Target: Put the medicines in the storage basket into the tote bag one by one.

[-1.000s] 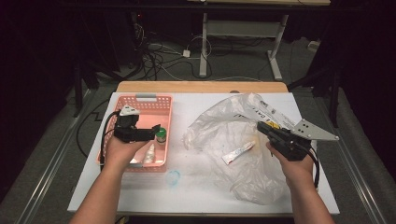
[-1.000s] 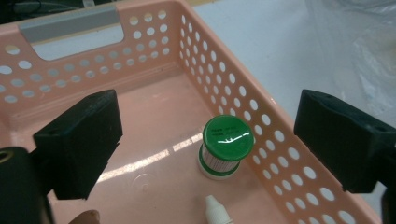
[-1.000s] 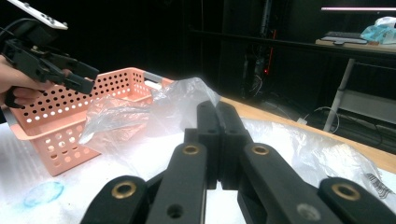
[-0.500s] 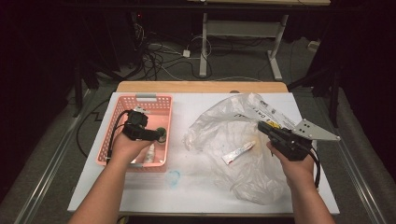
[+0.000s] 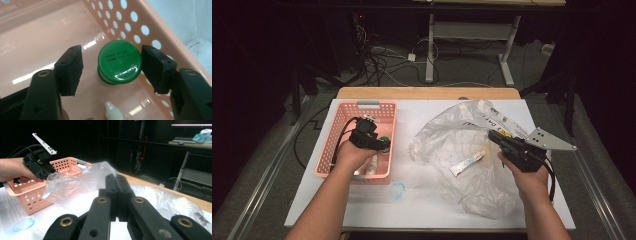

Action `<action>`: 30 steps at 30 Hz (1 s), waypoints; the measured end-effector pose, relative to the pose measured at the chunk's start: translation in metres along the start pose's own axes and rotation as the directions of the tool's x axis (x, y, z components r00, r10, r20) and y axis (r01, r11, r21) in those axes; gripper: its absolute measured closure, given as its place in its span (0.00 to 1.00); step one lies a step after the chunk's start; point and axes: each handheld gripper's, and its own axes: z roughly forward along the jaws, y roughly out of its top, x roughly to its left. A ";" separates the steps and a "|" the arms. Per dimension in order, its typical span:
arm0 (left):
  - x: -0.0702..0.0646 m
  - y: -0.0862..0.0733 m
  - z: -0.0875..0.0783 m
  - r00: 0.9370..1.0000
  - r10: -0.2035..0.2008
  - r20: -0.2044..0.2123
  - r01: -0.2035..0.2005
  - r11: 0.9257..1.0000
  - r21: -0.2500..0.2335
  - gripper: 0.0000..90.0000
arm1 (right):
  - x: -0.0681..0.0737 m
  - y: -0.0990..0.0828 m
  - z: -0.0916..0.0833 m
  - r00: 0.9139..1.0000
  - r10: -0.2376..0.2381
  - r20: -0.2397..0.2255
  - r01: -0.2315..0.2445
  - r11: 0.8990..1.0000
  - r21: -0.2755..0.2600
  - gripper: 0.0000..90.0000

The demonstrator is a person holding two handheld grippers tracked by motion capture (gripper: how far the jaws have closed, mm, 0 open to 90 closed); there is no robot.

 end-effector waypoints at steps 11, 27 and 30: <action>0.000 0.004 0.009 1.000 0.017 -0.017 -0.016 0.999 0.044 0.46 | -0.001 0.000 0.000 1.000 -0.002 0.001 0.002 1.000 0.000 1.00; -0.001 0.005 0.020 0.999 0.024 -0.026 -0.021 0.997 0.080 0.55 | -0.001 0.000 -0.001 1.000 -0.003 0.002 0.003 1.000 -0.001 1.00; 0.000 0.005 0.020 0.999 0.019 -0.028 -0.017 0.997 0.079 0.55 | -0.001 0.000 -0.001 1.000 -0.005 0.003 0.005 1.000 -0.001 1.00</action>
